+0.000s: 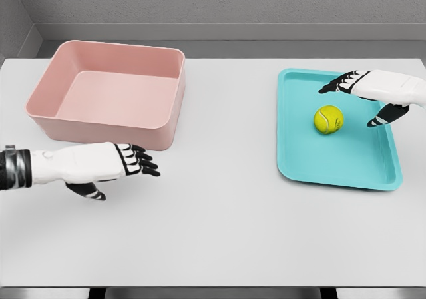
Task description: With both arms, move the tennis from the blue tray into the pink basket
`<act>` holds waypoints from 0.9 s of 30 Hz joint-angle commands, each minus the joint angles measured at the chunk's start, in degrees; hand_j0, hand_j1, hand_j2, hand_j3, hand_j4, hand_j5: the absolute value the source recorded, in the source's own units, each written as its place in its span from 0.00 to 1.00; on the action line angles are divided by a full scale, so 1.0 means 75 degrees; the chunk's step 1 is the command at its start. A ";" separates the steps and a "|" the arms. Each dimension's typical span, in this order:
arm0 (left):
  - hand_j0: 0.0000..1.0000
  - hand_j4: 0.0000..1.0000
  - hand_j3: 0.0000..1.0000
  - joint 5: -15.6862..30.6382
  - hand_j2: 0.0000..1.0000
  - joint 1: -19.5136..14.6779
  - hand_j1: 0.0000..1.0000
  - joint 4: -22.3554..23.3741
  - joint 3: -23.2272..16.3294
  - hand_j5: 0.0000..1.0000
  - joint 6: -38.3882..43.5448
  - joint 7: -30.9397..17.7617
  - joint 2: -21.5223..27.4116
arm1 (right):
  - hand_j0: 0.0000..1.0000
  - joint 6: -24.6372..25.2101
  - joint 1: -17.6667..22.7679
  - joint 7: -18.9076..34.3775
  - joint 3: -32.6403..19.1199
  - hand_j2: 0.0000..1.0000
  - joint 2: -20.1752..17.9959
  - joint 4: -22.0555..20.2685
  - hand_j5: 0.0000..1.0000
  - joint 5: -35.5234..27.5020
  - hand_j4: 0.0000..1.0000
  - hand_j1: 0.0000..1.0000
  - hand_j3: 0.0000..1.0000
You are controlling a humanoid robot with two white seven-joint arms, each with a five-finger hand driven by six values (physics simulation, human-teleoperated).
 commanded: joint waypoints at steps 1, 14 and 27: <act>1.00 1.00 1.00 0.0048 1.00 -0.0023 1.00 -0.0003 -0.0131 1.00 0.0016 -0.0075 -0.0243 | 1.00 0.0016 -0.0012 -0.0010 0.0004 1.00 -0.0008 -0.0010 1.00 -0.0033 1.00 1.00 1.00; 1.00 1.00 1.00 0.0095 1.00 -0.0644 1.00 -0.0003 -0.0964 1.00 0.0016 -0.0040 -0.0548 | 1.00 0.0112 -0.0012 0.0037 0.0496 1.00 0.0531 0.0471 1.00 0.0025 1.00 1.00 1.00; 1.00 1.00 1.00 0.0119 1.00 -0.0762 1.00 -0.0003 -0.0952 1.00 0.0016 -0.0052 -0.0548 | 1.00 0.0241 -0.0445 0.0037 0.1012 1.00 0.1316 0.1771 1.00 0.0189 1.00 1.00 1.00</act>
